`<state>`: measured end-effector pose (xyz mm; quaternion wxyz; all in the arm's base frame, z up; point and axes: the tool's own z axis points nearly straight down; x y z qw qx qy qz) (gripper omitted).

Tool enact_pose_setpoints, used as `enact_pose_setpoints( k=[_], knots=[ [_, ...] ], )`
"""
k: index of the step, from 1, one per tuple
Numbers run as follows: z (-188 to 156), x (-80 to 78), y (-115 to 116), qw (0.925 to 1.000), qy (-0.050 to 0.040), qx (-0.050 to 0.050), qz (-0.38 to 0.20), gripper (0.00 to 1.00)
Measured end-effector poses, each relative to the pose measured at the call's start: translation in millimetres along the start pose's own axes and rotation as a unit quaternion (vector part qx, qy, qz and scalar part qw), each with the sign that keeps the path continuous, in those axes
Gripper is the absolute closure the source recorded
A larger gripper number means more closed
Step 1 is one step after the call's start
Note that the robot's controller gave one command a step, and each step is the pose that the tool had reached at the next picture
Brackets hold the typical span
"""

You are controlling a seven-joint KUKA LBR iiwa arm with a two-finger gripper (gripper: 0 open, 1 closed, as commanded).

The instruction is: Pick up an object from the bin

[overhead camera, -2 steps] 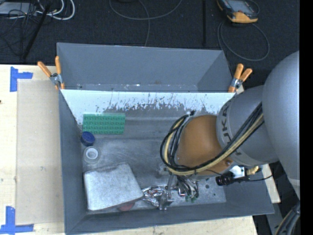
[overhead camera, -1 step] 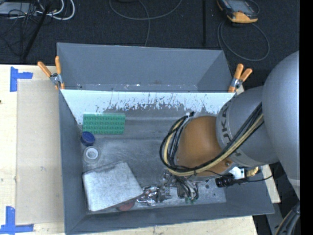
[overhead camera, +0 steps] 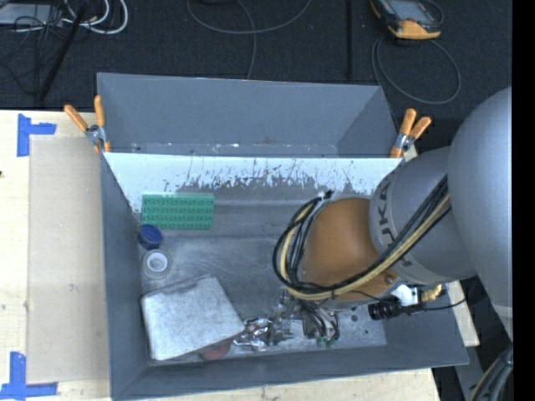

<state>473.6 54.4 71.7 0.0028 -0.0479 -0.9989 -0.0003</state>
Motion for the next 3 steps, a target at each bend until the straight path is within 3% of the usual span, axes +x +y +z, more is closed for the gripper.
enact_pose_setpoints(
  k=[1, 2, 3],
  knots=[
    [-102, -1.3, 17, 0.9999, -0.0057, -0.001, 0.015, 1.0],
    [-97, 0.2, 16, 0.9999, -0.0019, 0.0, 0.015, 0.0],
    [-113, -14.5, 53, 0.9992, -0.0031, 0.0, -0.041, 0.0]
  ],
)
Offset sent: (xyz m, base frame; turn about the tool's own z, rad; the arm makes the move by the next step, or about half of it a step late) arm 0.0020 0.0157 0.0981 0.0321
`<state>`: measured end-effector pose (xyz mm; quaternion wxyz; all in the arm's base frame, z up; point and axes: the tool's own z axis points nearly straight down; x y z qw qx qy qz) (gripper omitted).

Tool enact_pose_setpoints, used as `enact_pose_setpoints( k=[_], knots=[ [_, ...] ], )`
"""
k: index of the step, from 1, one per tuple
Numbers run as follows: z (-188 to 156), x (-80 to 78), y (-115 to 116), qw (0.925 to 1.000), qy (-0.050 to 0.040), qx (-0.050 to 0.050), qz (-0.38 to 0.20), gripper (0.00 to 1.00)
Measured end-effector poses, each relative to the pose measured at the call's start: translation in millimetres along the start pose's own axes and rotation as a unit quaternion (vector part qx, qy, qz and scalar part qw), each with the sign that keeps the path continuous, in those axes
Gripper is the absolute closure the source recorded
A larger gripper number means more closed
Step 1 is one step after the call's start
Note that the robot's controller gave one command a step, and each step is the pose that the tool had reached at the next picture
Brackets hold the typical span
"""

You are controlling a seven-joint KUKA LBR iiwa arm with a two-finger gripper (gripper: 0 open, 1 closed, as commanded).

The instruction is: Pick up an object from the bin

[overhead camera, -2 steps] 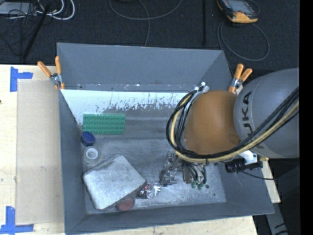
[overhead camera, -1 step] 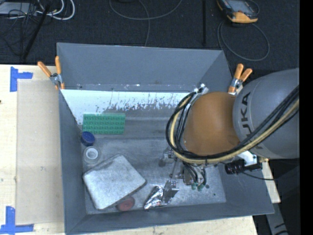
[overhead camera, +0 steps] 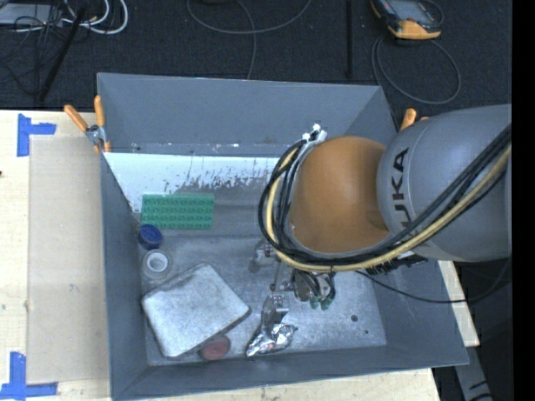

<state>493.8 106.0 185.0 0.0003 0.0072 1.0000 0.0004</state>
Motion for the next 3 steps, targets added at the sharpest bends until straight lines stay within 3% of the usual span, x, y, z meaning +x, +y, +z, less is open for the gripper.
enact_pose_setpoints(
  k=[1, 2, 3],
  knots=[
    [98.5, 4.2, 33.8, 0.9988, 0.0002, 0.001, -0.048, 0.0],
    [100.5, 4.6, 34.0, 0.9989, 0.0014, 0.001, -0.048, 1.0],
    [100.5, 4.6, 33.9, 0.9989, 0.0014, 0.001, -0.047, 0.0]
  ],
)
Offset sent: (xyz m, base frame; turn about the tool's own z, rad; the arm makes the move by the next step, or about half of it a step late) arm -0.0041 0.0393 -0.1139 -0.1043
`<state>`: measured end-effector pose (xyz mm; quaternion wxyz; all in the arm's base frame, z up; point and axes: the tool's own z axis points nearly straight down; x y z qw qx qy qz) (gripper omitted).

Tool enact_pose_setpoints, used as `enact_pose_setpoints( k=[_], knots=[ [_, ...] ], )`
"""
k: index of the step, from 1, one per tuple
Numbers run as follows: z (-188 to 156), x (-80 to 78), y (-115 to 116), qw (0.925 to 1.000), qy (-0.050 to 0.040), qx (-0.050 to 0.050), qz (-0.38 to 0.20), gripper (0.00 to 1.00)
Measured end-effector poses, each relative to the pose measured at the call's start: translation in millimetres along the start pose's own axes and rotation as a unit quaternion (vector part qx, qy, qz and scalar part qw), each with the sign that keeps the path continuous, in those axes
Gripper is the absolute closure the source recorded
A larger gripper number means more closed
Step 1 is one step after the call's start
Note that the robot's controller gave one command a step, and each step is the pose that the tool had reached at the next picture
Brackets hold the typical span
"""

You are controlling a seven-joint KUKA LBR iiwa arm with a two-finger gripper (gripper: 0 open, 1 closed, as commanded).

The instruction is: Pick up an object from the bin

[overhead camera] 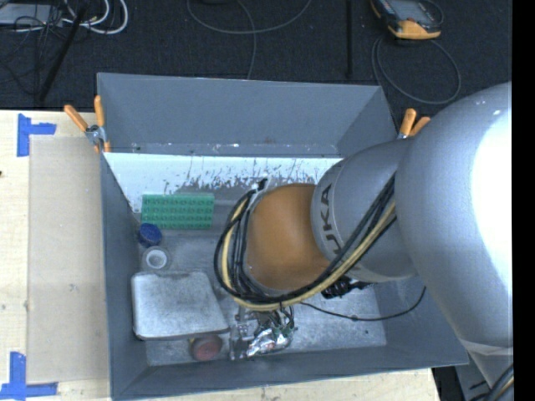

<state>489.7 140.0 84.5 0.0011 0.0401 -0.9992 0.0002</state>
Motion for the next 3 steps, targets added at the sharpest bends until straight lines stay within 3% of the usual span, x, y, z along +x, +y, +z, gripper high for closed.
enact_pose_setpoints(
  k=[1, 2, 3],
  knots=[
    [0, 0.2, -1, 1.0, 0.0005, 0.0, 0.001, 1.0],
    [0, 0.1, 0, 1.0, 0.0002, 0.0, 0.001, 0.0],
    [13, 7.4, -1, 1.0, -0.0051, 0.0, -0.007, 0.0]
  ],
)
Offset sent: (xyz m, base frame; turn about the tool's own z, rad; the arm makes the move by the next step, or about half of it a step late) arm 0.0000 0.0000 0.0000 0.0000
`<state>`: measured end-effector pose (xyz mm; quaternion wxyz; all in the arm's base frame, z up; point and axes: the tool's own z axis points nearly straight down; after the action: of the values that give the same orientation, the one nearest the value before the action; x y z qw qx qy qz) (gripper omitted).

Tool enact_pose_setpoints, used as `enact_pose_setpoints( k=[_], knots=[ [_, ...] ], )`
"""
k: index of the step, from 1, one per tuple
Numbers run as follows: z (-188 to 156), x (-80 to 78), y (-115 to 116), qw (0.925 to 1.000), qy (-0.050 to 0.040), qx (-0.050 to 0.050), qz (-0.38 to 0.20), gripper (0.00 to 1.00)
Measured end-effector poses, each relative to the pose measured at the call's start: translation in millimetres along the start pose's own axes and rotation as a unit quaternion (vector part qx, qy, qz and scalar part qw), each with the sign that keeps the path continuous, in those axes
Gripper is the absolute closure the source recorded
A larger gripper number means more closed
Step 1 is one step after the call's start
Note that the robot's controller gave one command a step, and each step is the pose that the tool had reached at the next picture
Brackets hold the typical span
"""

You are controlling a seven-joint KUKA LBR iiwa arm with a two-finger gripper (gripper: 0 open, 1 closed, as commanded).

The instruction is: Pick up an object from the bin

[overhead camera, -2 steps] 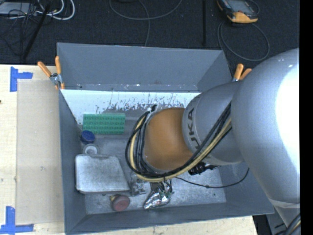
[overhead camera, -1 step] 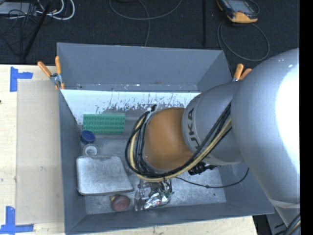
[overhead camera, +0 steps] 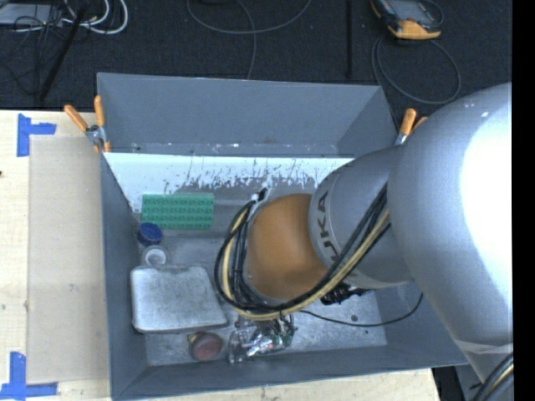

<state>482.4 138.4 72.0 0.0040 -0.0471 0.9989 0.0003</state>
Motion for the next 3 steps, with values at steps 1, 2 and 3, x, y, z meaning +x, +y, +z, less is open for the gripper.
enact_pose_setpoints(
  k=[1, 2, 3],
  knots=[
    [-42, -87.8, -13, 0.976, 0.0015, 0.0, -0.218, 0.0],
    [-51, -21.9, -34, 0.9704, 0.0068, -0.001, -0.241, 0.0],
    [0, -4.4, -62, 0.9614, 0.0009, -0.002, -0.275, 0.0]
  ],
)
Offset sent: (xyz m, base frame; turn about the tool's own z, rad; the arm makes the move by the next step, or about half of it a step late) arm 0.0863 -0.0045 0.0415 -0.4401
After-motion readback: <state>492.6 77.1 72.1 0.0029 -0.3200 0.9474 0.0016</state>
